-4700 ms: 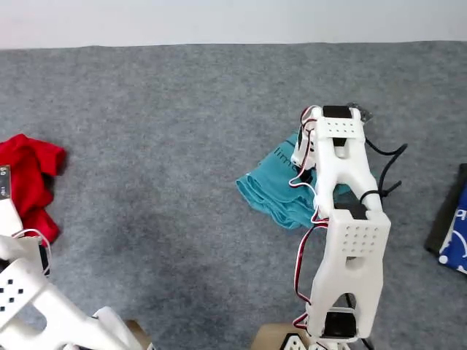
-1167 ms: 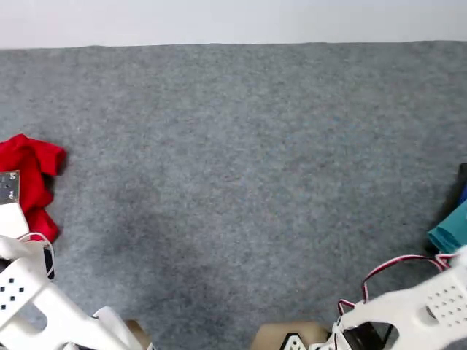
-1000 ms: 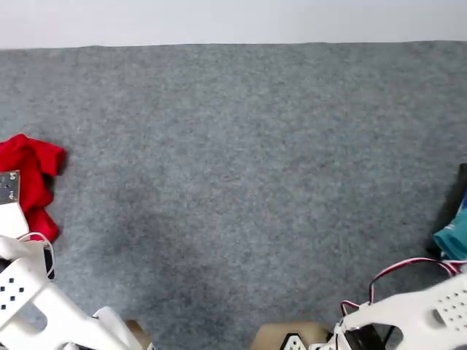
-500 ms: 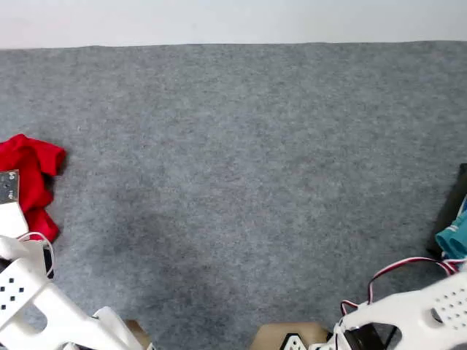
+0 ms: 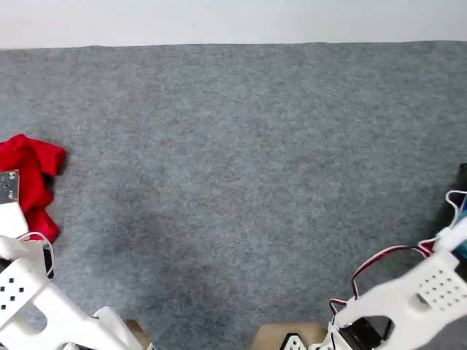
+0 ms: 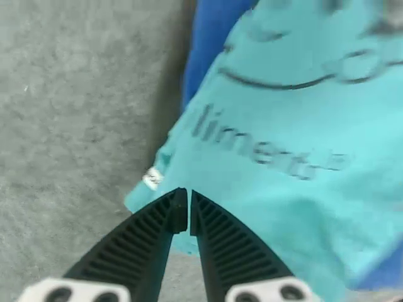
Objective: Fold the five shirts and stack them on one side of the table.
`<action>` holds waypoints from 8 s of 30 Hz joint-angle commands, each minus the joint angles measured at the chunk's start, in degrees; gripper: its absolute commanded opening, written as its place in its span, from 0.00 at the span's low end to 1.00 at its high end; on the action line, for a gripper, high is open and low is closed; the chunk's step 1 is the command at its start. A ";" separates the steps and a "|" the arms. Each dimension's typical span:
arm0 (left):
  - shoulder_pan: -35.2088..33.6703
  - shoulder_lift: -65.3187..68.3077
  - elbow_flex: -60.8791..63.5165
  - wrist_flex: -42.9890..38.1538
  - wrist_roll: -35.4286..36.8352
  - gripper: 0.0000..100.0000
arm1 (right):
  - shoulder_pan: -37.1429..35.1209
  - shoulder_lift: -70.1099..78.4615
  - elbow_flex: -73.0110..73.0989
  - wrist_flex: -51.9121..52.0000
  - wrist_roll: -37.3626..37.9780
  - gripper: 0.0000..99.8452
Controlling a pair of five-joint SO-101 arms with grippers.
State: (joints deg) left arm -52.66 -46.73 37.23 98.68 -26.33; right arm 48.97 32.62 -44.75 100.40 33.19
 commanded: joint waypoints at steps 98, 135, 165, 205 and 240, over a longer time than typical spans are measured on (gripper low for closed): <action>-8.62 44.75 -18.51 -42.90 -23.38 0.18 | -9.98 -61.85 42.02 2.42 -0.88 0.01; 2.99 44.66 -23.25 -33.76 -14.68 0.00 | -18.77 -61.93 42.02 2.51 -0.97 0.01; 62.33 15.74 -49.54 -23.47 13.71 0.00 | -18.95 -72.92 60.66 2.07 -0.62 0.01; 10.02 15.82 -2.33 -24.00 -10.99 0.21 | -93.49 -55.16 61.80 2.07 -10.90 0.21; 2.81 15.47 5.14 -29.63 -10.73 0.20 | -94.11 -12.44 54.77 -25.27 -5.54 0.20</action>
State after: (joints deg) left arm -49.49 -29.93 42.59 69.67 -37.14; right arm -48.35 18.46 14.07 75.78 26.95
